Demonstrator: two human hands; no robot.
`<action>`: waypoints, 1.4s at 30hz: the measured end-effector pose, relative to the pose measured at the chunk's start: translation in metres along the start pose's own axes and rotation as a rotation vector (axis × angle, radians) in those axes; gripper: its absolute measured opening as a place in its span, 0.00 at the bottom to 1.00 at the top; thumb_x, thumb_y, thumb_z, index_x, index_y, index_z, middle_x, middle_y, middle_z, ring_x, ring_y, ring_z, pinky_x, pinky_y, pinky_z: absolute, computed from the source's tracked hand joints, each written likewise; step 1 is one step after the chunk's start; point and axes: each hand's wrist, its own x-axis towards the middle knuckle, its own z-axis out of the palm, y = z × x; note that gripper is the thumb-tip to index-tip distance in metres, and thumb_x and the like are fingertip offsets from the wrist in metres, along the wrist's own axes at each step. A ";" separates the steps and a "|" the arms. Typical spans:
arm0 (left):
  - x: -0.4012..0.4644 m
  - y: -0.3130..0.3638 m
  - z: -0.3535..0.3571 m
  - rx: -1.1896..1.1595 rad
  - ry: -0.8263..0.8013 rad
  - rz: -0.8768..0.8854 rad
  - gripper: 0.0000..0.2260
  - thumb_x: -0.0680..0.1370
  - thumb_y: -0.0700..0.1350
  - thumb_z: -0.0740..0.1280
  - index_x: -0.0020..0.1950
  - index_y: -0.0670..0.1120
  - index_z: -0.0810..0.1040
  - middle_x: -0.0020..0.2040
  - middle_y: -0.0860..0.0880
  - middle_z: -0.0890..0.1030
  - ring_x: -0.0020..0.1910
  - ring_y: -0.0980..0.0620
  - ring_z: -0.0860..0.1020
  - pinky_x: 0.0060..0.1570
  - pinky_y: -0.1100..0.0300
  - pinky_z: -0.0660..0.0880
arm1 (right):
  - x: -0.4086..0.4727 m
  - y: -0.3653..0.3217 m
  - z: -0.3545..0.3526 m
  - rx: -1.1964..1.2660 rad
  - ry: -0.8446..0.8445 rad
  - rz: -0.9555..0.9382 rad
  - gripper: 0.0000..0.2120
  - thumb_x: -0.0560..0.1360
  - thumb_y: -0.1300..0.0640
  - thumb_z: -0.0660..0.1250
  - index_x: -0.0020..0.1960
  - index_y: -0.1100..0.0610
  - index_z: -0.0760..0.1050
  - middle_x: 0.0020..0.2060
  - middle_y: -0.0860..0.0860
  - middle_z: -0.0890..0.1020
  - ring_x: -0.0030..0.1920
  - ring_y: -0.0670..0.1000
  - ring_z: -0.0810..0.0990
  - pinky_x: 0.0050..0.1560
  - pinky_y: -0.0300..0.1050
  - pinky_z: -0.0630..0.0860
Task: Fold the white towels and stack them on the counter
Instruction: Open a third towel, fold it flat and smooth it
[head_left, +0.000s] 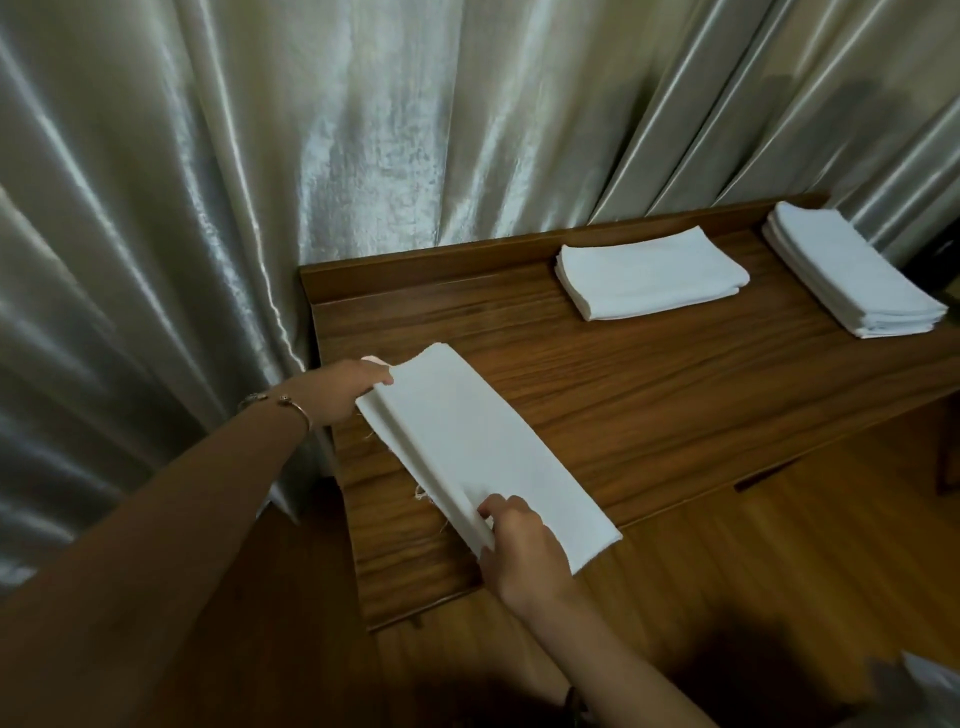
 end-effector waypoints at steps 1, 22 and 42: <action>-0.005 -0.001 0.006 0.009 -0.023 -0.016 0.25 0.73 0.30 0.67 0.68 0.47 0.72 0.71 0.44 0.70 0.70 0.45 0.68 0.72 0.52 0.63 | -0.002 0.002 0.004 -0.024 -0.019 -0.002 0.22 0.77 0.60 0.67 0.69 0.50 0.68 0.61 0.50 0.75 0.57 0.51 0.77 0.56 0.41 0.75; 0.044 0.112 0.057 0.265 -0.216 -0.068 0.41 0.62 0.79 0.42 0.72 0.69 0.35 0.77 0.49 0.31 0.74 0.40 0.29 0.68 0.31 0.34 | 0.052 0.051 0.019 -0.302 -0.204 0.331 0.46 0.70 0.24 0.40 0.71 0.51 0.20 0.66 0.55 0.20 0.71 0.61 0.23 0.73 0.62 0.32; 0.135 0.191 0.069 0.118 0.099 -0.793 0.37 0.69 0.76 0.47 0.75 0.63 0.48 0.77 0.43 0.52 0.75 0.34 0.51 0.67 0.29 0.40 | 0.247 0.188 -0.119 -0.486 -0.182 -0.389 0.29 0.75 0.32 0.37 0.75 0.33 0.37 0.77 0.42 0.36 0.78 0.53 0.36 0.72 0.58 0.32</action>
